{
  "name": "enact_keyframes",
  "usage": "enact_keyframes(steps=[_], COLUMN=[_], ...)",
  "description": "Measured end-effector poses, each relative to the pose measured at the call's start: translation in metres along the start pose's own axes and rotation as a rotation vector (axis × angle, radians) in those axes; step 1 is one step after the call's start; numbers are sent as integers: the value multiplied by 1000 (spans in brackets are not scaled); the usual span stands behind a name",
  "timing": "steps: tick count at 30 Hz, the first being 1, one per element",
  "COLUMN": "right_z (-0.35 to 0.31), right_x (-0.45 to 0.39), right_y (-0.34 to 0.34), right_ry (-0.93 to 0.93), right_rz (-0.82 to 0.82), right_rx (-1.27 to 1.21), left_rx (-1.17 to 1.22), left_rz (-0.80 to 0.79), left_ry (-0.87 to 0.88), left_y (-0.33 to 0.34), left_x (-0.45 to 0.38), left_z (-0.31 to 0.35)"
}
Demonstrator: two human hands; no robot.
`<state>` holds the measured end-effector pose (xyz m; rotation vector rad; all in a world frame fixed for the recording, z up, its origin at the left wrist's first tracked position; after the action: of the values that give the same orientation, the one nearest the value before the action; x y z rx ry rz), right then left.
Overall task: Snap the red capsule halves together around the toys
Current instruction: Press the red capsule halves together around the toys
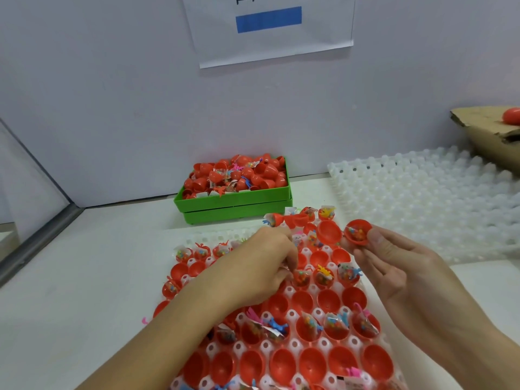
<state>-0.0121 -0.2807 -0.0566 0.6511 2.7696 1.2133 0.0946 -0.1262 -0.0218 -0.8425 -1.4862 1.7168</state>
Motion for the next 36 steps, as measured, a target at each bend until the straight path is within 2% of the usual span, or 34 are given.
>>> enact_keyframes(steps=[20,26,31,34,36], right_z=[1,0,0,0,1], right_x=[-1,0,1,2,2], right_y=[0,-1,1,2,5], right_ry=[11,24,28,26,30], right_rz=[-2,8,20,36,45], right_rx=[-5,-15,-42,-39,-39], left_rx=[288,658,1382,1496,1447], left_rz=[104,299,389,387,371], left_ry=[-83,-256,-441,-452,-450], left_y=[-15,-34,-20,-15,-14], left_x=[-2,5,12,17,22], left_z=[-11,-26,-28,-23,-19])
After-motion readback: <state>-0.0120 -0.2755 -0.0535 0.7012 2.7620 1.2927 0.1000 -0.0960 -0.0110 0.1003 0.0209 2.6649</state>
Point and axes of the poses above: each hand's wrist, its own x-axis away from the middle knuckle, its own y-axis out of the palm, z = x × y, the point moved 3 cm from there along -x, towards the middle knuckle, and after that the axes turned 5 degrees about -x, right-handed, at the moved point
